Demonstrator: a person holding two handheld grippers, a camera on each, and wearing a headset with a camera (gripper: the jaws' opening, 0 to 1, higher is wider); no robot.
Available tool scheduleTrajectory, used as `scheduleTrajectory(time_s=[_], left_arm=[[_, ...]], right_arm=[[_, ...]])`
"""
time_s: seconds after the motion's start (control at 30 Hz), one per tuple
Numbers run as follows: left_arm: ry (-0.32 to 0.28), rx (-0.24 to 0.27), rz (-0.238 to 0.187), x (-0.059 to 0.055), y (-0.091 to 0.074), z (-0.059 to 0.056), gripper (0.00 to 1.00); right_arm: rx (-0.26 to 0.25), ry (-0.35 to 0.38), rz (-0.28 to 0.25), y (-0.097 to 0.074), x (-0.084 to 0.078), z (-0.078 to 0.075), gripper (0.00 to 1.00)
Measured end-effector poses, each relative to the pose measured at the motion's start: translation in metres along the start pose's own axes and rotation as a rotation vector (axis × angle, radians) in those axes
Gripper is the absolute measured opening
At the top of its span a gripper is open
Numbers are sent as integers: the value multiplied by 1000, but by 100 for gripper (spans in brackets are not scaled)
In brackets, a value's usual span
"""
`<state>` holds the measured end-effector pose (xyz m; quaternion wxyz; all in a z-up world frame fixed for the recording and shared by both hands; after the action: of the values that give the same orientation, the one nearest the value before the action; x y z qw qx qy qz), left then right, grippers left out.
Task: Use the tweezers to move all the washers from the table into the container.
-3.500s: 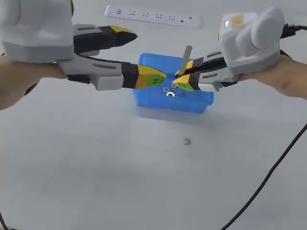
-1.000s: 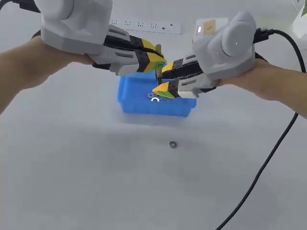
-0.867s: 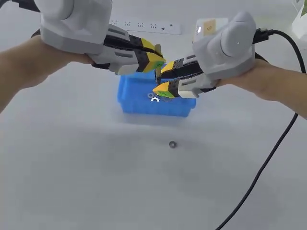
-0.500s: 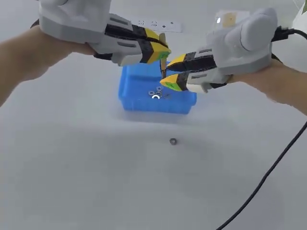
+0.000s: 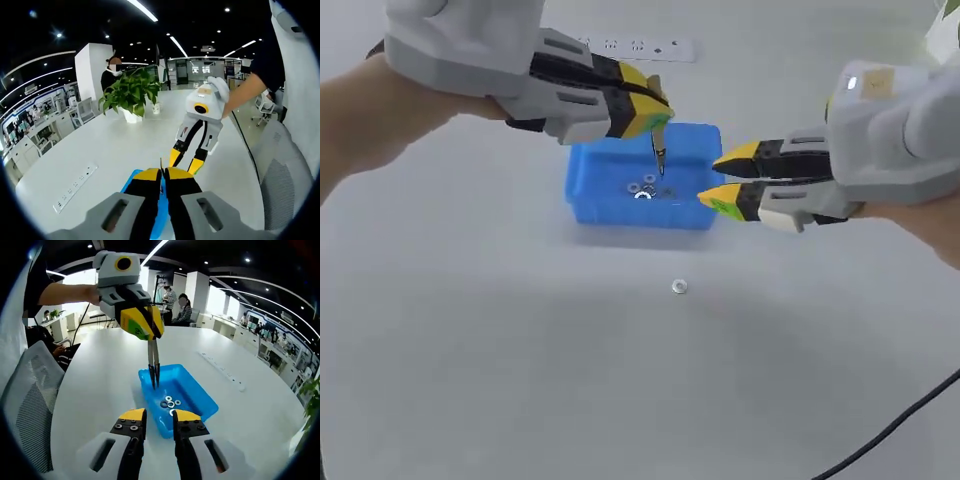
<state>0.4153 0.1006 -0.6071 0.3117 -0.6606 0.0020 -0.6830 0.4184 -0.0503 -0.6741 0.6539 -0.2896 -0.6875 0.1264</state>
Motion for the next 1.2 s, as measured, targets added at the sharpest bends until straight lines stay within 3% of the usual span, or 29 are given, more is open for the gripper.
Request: scheduleTrajectory(time_s=[0.3,0.47,0.67,0.8,1.2], left_arm=[[13,-30,50,-9,3,-29,7],[10,-58,71,-13,8,-47,7],[-19,-67,80,-18,14,-63,7],[-47,-74,92,-24,18,-66,7],[-89,-88,102,-23,36,-84,7]], right_arm=[[-26,62,-13,-31,-22,26,30],[-22,87,2,-39,-35,45,31],[-27,143,-24,-46,-41,59,31],[-36,175,-35,-50,-46,64,31],[-74,222,-63,-61,-51,62,31]])
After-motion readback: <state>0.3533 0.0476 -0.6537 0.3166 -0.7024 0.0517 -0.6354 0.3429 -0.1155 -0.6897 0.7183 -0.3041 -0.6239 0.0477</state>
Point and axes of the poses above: the centre of the closed fingertips' face, and the gripper's own axes: y roughly forward along the fingers, z roughly to its left, x roughly out of its top, the point moved 7 cm from there along -y, roughly backward along the fingers, and after that the axes turned 1 degree about z, right-handed, at the moved point
